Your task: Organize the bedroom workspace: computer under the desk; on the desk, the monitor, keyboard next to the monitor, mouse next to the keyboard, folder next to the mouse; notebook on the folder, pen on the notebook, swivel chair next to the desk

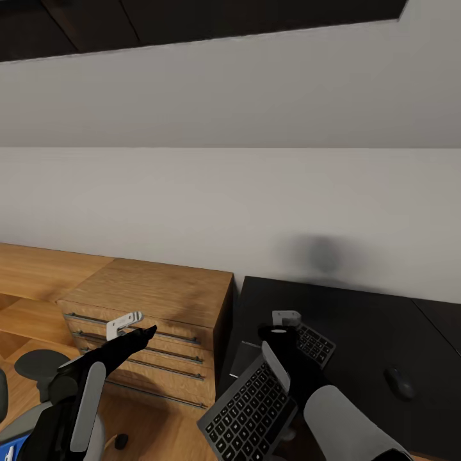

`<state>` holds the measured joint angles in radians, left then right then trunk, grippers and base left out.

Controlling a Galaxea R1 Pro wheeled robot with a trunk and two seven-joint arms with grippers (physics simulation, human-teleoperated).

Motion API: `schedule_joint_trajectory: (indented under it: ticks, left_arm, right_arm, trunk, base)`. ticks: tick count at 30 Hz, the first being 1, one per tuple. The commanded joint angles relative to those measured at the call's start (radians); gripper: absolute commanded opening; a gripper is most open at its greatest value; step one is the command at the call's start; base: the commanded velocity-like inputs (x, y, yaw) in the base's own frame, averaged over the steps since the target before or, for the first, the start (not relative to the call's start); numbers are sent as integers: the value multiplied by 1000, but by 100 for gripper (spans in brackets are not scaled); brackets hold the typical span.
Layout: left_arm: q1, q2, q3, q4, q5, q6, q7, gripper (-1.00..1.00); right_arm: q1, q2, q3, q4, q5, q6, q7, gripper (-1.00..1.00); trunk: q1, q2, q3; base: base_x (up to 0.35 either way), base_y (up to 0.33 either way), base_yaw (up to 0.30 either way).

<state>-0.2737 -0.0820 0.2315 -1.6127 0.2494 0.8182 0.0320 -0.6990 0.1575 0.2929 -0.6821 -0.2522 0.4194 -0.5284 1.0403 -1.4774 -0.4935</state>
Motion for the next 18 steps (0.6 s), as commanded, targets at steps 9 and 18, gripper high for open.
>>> schedule_joint_trajectory:
  ticks: [9,18]
  left_arm:
    - [-1,-1,2,-1,8,6,3,100]
    - [-1,-1,2,-1,8,6,3,100]
  right_arm:
    - [1,-2,3,-46,-10,4,-9,100]
    - [1,-3,3,-46,-10,5,-7,100]
  trunk:
    - [0,-1,-1]
    - [0,-1,-1]
  base:
    - [0,0,0]
    - [0,0,0]
